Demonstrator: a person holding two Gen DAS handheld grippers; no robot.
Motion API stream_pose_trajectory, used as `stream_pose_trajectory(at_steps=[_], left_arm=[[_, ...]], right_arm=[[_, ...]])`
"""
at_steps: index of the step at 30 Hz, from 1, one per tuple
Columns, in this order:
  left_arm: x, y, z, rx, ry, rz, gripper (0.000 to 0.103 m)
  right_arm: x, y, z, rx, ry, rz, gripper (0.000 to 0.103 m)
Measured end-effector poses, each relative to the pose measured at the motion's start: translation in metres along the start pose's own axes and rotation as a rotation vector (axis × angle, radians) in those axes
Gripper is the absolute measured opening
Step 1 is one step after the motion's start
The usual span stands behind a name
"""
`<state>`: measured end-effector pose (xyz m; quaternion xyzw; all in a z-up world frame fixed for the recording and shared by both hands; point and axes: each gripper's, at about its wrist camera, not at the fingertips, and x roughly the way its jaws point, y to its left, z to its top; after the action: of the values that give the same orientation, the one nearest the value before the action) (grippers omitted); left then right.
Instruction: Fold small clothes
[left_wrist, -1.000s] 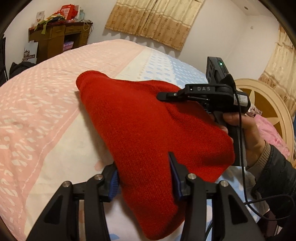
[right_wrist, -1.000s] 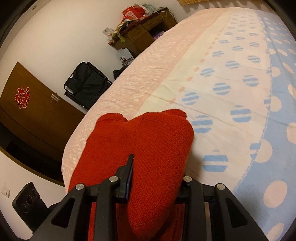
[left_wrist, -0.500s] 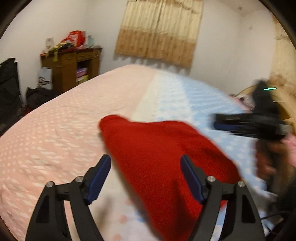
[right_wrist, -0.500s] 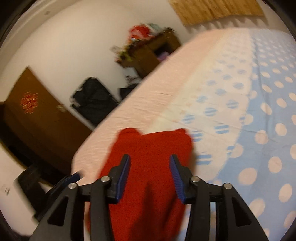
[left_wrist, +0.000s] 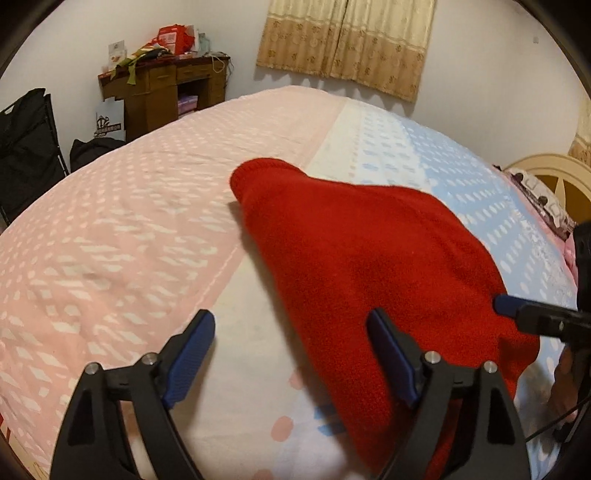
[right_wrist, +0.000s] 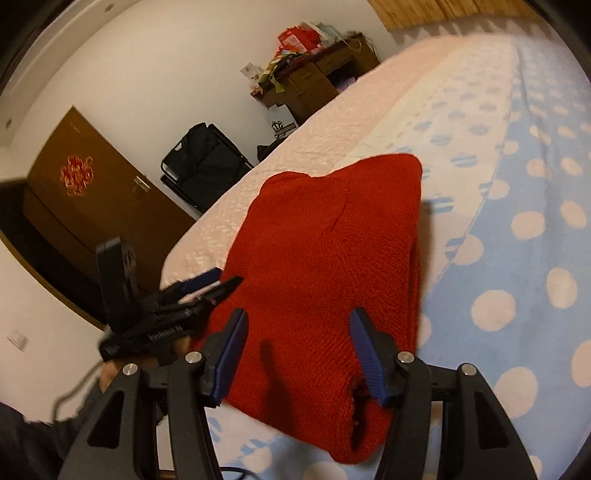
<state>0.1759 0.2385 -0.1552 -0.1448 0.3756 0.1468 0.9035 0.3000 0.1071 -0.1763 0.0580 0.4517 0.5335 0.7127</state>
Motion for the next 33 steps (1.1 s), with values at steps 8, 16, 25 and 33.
stream_pose_trajectory(at_steps=[8,16,25,33], left_arm=[[-0.081,-0.014,-0.019,0.037,-0.179,0.019,0.098],[-0.137,-0.036,-0.015,0.127,-0.318,0.002,0.103],[-0.148,-0.047,-0.021,0.14,-0.333,-0.041,0.103],[-0.149,-0.054,-0.026,0.15,-0.334,-0.044,0.103]], right_arm=[[-0.051,0.035,-0.017,-0.021,-0.127,-0.215,0.062],[-0.103,0.108,-0.03,-0.198,-0.309,-0.455,0.071],[-0.129,0.138,-0.048,-0.262,-0.371,-0.524,0.072],[-0.134,0.143,-0.054,-0.265,-0.377,-0.519,0.072]])
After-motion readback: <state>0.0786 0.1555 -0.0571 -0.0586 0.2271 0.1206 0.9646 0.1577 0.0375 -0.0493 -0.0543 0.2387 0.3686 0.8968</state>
